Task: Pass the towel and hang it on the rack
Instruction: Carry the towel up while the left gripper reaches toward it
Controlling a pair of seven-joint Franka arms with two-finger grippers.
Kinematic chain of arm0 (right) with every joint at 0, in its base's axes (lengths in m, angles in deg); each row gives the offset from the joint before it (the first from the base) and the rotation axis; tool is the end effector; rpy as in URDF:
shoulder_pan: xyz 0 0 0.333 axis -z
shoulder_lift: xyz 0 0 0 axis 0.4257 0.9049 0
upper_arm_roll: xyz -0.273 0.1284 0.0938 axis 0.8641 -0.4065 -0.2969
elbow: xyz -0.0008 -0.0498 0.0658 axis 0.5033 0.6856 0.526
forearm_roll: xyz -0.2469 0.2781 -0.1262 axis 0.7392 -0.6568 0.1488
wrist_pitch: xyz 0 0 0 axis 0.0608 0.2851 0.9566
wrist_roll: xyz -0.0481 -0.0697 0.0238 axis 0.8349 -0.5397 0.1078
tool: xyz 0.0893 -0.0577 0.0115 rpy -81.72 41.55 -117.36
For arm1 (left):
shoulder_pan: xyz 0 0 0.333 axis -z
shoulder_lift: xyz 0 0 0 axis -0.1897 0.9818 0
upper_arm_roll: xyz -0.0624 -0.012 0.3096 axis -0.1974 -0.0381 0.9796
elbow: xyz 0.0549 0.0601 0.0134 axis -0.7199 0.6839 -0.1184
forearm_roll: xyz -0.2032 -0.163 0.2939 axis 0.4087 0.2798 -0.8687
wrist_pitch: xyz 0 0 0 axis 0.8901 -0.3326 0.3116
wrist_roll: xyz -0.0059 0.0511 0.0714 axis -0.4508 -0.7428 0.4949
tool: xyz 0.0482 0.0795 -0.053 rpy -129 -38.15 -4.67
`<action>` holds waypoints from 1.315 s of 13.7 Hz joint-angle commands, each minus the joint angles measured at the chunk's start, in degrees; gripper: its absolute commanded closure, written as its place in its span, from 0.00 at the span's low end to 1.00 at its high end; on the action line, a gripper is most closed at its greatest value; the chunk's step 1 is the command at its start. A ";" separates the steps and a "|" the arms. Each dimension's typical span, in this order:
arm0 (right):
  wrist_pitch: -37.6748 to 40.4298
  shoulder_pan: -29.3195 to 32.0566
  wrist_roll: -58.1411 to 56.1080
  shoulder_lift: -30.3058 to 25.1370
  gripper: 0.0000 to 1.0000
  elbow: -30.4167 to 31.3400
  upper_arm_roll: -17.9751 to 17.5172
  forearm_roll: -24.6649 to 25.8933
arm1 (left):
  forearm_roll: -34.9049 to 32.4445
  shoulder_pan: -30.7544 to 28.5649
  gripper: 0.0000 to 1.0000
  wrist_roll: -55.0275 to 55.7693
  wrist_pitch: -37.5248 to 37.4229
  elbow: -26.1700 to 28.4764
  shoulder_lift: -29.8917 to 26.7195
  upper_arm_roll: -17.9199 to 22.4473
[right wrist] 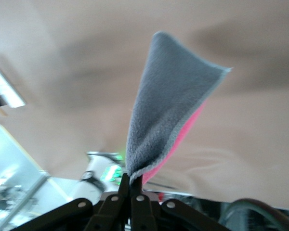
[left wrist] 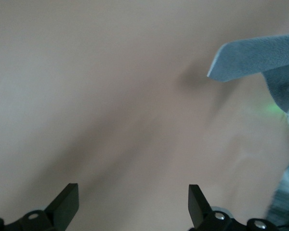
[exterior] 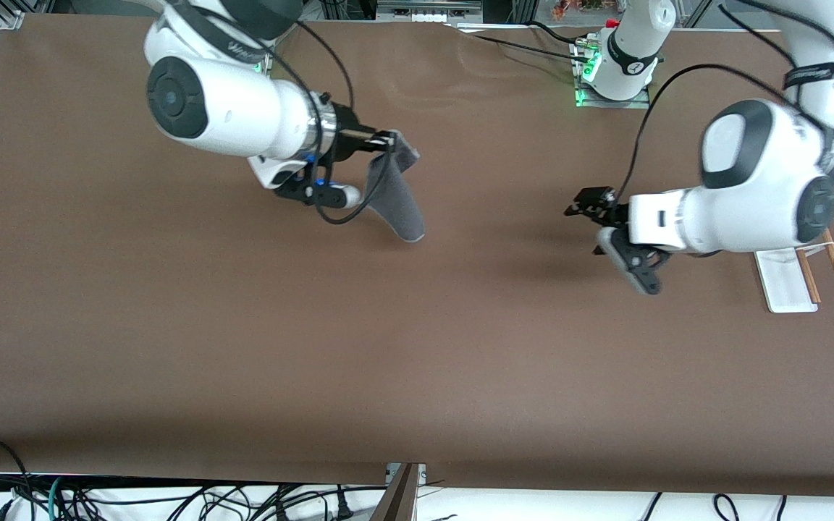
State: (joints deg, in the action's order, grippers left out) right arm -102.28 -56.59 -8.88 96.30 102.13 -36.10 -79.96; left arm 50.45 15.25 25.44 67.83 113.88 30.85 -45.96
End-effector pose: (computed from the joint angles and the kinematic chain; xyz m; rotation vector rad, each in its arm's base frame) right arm 0.5313 0.4249 0.5487 -2.5685 0.4005 0.6193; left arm 0.6103 -0.1807 0.4167 2.4214 -1.0335 -0.0999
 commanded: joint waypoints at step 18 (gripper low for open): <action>-11.66 -9.04 20.40 6.04 1.00 -8.33 0.56 -5.06 | 32.69 -3.70 0.00 -58.42 13.23 18.18 -2.65 -6.22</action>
State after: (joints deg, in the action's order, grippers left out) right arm -114.22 -65.04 10.18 101.49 95.83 -36.08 -84.58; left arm 79.40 11.81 -28.35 83.42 132.98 26.69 -52.05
